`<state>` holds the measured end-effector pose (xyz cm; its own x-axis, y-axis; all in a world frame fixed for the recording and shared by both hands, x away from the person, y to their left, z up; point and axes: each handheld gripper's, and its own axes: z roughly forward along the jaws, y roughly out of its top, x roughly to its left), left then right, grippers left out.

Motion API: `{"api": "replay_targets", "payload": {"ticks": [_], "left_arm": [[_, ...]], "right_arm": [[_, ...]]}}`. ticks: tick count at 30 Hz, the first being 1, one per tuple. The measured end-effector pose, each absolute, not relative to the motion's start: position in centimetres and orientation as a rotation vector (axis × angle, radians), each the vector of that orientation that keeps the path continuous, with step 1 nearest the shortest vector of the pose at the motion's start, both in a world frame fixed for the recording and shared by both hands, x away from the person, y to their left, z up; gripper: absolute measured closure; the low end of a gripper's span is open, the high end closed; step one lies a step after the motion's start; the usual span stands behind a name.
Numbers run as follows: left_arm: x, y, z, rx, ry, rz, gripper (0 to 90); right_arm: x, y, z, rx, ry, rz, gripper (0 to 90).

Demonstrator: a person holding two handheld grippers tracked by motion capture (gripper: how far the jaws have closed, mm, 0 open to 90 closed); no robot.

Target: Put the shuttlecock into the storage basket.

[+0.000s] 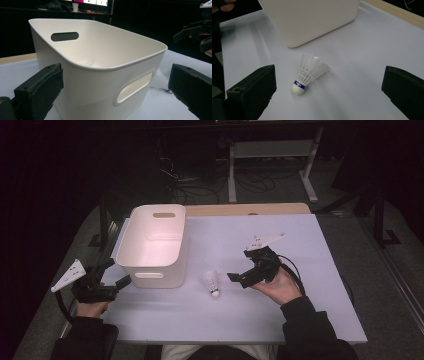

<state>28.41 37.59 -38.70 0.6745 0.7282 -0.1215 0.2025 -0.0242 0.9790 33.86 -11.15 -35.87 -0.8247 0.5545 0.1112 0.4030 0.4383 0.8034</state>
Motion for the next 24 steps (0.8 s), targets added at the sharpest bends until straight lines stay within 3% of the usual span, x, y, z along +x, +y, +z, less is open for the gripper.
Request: {"api": "replay_targets", "payload": {"ticks": [24], "left_arm": [[28.3, 37.6, -38.7, 1.574, 0.787, 0.500, 0.0]], "right_arm": [[34.3, -8.3, -37.0, 0.828, 2.601, 1.300, 0.0]]}}
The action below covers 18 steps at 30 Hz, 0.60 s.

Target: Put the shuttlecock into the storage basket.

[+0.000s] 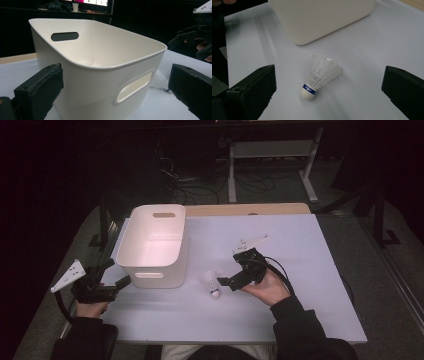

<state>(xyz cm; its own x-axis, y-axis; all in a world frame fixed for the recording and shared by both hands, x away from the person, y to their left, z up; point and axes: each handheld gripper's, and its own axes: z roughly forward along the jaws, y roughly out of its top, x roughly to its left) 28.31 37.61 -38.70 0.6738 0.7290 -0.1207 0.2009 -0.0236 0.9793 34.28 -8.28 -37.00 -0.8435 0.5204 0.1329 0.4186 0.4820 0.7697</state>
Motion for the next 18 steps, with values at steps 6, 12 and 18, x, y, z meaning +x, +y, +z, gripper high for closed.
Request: {"api": "replay_targets", "payload": {"ticks": [6, 12, 18], "left_arm": [[28.3, 37.6, -38.7, 1.575, 0.788, 0.499, 0.0], [28.3, 37.6, -38.7, 1.574, 0.787, 0.498, 0.0], [28.3, 37.6, -38.7, 1.575, 0.787, 0.499, 0.0]], "right_arm": [[34.3, -7.7, -37.4, 0.834, 2.620, 1.284, 0.0], [34.4, -7.0, -38.1, 0.839, 2.648, 1.279, 0.0], [34.4, -6.5, -38.7, 0.852, 2.672, 1.273, 0.0]]}}
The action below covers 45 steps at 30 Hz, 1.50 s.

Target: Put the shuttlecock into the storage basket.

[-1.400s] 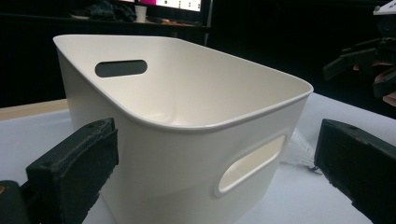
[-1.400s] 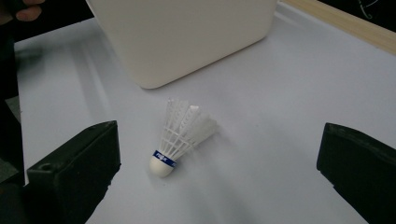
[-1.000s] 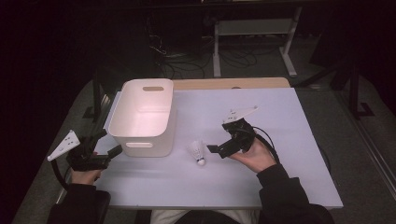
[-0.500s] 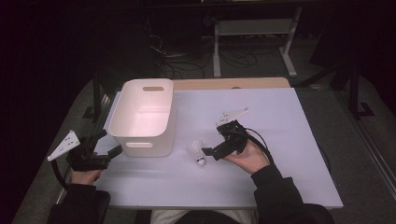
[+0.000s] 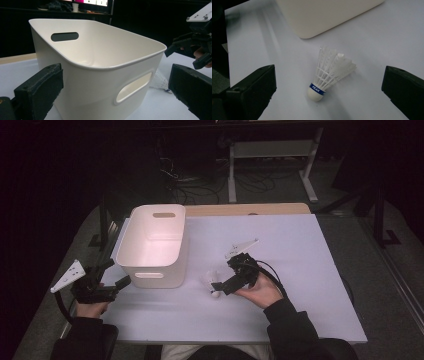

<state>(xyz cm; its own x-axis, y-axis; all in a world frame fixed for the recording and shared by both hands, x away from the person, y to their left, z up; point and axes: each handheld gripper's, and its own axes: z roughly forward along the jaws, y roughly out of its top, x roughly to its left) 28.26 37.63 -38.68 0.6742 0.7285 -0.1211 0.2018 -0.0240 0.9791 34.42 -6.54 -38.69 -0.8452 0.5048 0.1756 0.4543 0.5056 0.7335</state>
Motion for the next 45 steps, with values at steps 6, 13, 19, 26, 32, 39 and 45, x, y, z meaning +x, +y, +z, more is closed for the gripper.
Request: {"api": "replay_targets", "payload": {"ticks": [6, 13, 19, 26, 32, 39, 45], "left_arm": [[28.3, 37.7, -38.7, 1.575, 0.787, 0.500, 0.0], [28.2, 37.7, -38.7, 1.571, 0.790, 0.501, 0.0], [28.2, 37.7, -38.7, 1.573, 0.788, 0.503, 0.0], [28.2, 37.7, -38.7, 1.572, 0.788, 0.504, 0.0], [28.2, 37.7, -38.7, 1.572, 0.787, 0.504, 0.0], [28.2, 37.7, -38.7, 1.574, 0.786, 0.506, 0.0], [28.2, 37.7, -38.6, 1.573, 0.786, 0.506, 0.0]], "right_arm": [[34.5, -6.0, -39.2, 0.870, 2.712, 1.238, 0.0], [34.7, -5.6, -39.6, 0.904, 2.735, 1.200, 0.0], [34.9, -5.2, -40.2, 0.967, 2.760, 1.136, 0.5], [35.2, -5.1, -40.5, 1.027, 2.777, 1.134, 3.7], [35.3, -5.1, -40.8, 1.067, 2.786, 1.110, 5.4], [35.4, -5.0, -41.2, 1.130, 2.802, 1.075, 9.8], [35.3, -4.8, -41.4, 1.163, 2.814, 1.068, 12.8]]}}
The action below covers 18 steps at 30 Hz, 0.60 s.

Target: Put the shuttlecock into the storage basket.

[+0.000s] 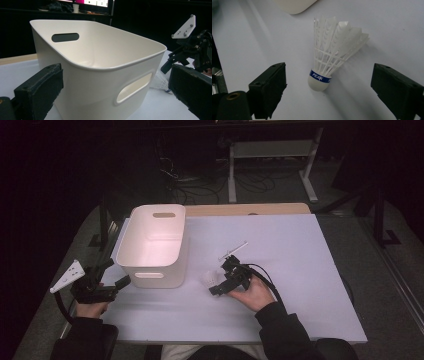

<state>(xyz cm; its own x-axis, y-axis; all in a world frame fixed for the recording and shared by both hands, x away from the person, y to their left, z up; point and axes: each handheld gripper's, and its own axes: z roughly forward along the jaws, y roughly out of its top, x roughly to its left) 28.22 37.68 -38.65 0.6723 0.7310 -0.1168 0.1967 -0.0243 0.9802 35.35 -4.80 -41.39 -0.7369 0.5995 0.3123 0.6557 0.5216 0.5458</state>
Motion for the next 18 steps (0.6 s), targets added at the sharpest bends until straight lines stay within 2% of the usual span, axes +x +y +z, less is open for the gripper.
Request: {"api": "replay_targets", "payload": {"ticks": [8, 17, 18], "left_arm": [[28.2, 37.7, -38.6, 1.572, 0.786, 0.505, 0.0], [28.2, 37.7, -38.6, 1.570, 0.786, 0.508, 0.0], [28.2, 37.7, -38.6, 1.571, 0.785, 0.507, 0.0]], "right_arm": [[35.2, -4.4, -42.0, -1.127, -2.653, -0.959, 15.2], [34.9, -4.0, -42.4, -1.146, -2.649, -0.930, 22.6], [35.0, -4.0, -42.5, -1.156, -2.649, -0.921, 26.6]]}}
